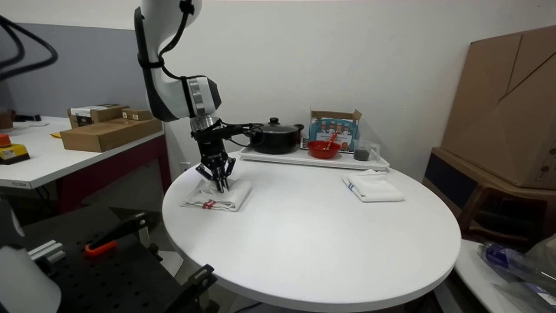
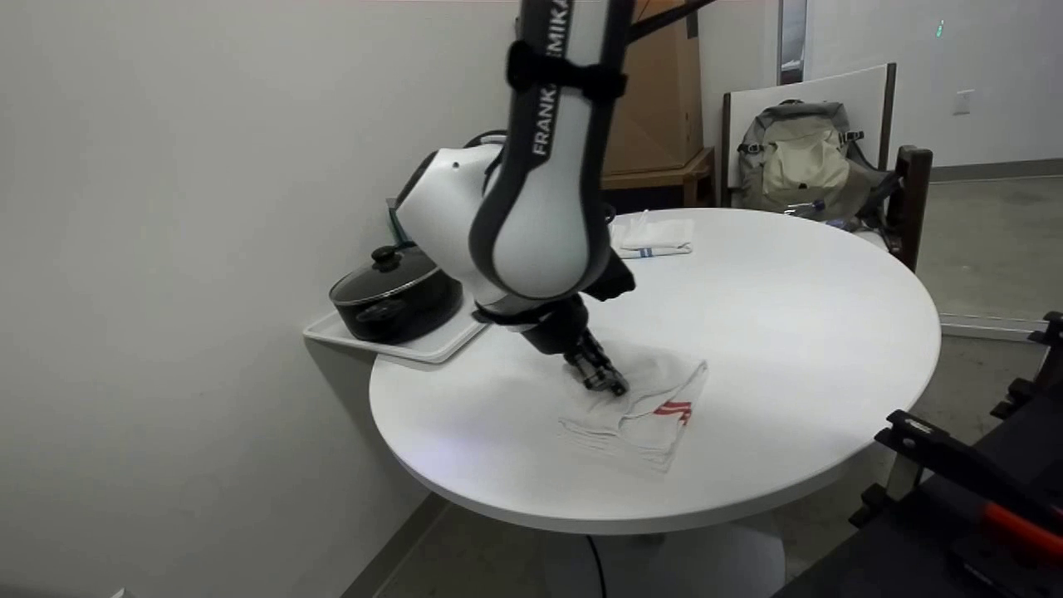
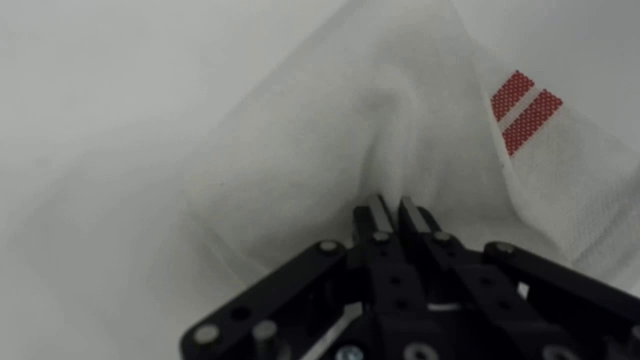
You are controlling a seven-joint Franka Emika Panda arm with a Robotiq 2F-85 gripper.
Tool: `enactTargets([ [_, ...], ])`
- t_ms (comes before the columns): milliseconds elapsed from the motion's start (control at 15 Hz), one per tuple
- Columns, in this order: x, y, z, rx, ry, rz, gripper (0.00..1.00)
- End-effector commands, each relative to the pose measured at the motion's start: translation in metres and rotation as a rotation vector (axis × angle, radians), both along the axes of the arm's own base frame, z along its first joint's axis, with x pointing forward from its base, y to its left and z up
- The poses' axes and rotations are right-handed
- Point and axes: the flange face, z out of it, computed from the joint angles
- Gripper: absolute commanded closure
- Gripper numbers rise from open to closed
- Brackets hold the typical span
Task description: Use the red and white towel to wipe the tabletop
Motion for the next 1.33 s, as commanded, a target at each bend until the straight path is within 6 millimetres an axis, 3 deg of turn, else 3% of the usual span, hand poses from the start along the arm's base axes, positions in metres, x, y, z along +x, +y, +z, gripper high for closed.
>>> enactTargets([
  [0,-0.018,-0.082,0.006,-0.055,-0.019,0.073,0.91],
  [400,0.006,-0.202,0.026,-0.067,-0.070,0.005,0.90],
  [667,0.036,-0.269,0.039,-0.033,-0.126,-0.207,0.92],
  [1000,0.054,-0.339,0.050,-0.035,-0.155,-0.410,0.92],
  [1267,0.054,-0.379,0.057,-0.083,-0.167,-0.487,0.92],
])
